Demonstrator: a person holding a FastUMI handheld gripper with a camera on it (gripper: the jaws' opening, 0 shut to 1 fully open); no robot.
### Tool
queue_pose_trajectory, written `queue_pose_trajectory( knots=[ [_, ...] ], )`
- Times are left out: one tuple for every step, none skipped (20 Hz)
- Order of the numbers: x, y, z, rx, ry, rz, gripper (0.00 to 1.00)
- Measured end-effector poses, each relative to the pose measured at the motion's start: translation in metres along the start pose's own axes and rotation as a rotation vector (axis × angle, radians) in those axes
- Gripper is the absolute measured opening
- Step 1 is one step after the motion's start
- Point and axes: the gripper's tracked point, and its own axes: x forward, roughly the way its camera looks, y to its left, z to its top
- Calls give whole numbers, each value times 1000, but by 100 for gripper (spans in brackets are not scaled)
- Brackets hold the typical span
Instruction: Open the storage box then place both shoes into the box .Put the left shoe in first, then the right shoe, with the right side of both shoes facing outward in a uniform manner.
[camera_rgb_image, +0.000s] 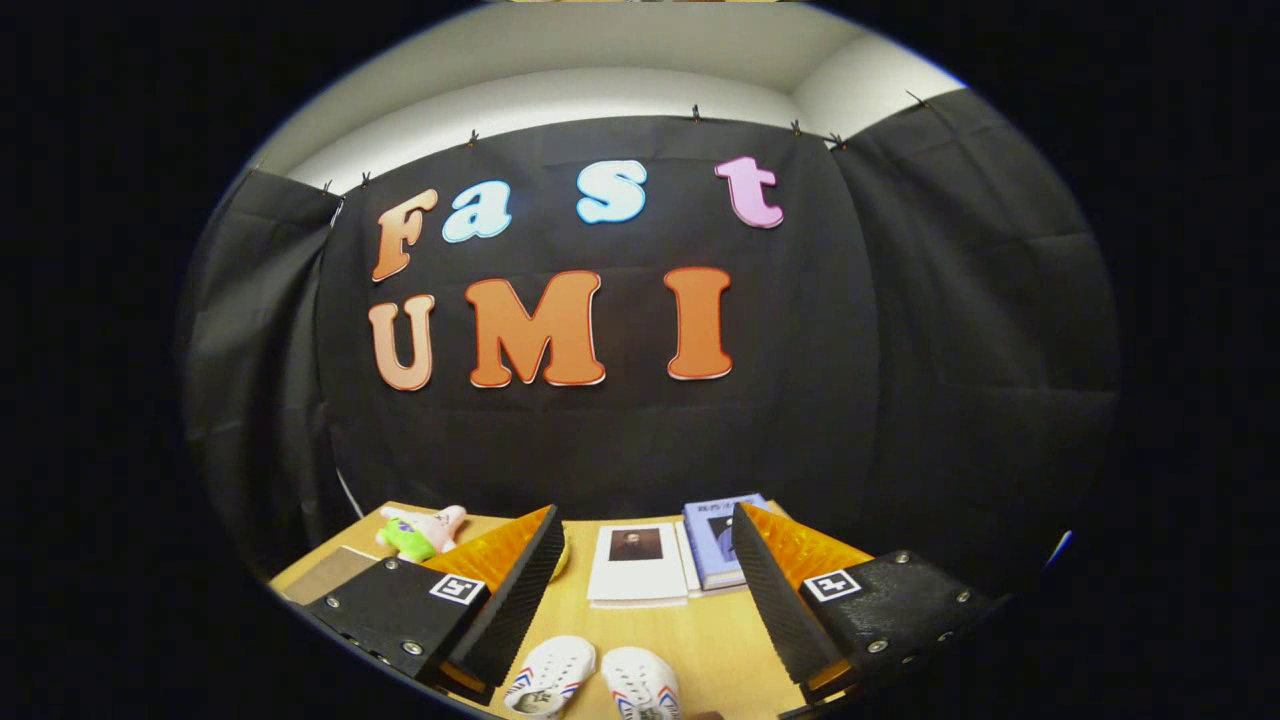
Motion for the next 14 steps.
queue_pose_trajectory(
  knots=[
    [2, 7, -8, 49, 24, 32, 100],
    [4, 15, -16, 104, 46, 67, 99],
    [7, 24, -24, 159, 69, 103, 99],
    [7, 31, -33, 213, 88, 137, 99],
    [9, 39, -43, 270, 115, 172, 98],
    [11, 46, -53, 321, 144, 203, 98],
    [12, 55, -63, 373, 177, 235, 98],
    [13, 64, -72, 425, 209, 275, 98],
    [13, 73, -81, 479, 242, 312, 98],
    [15, 80, -92, 540, 278, 346, 98],
    [15, 86, -100, 609, 310, 376, 98],
    [17, 92, -106, 678, 337, 402, 98],
    [17, 98, -114, 734, 361, 422, 98],
    [20, 103, -124, 773, 391, 438, 98]
  ],
)
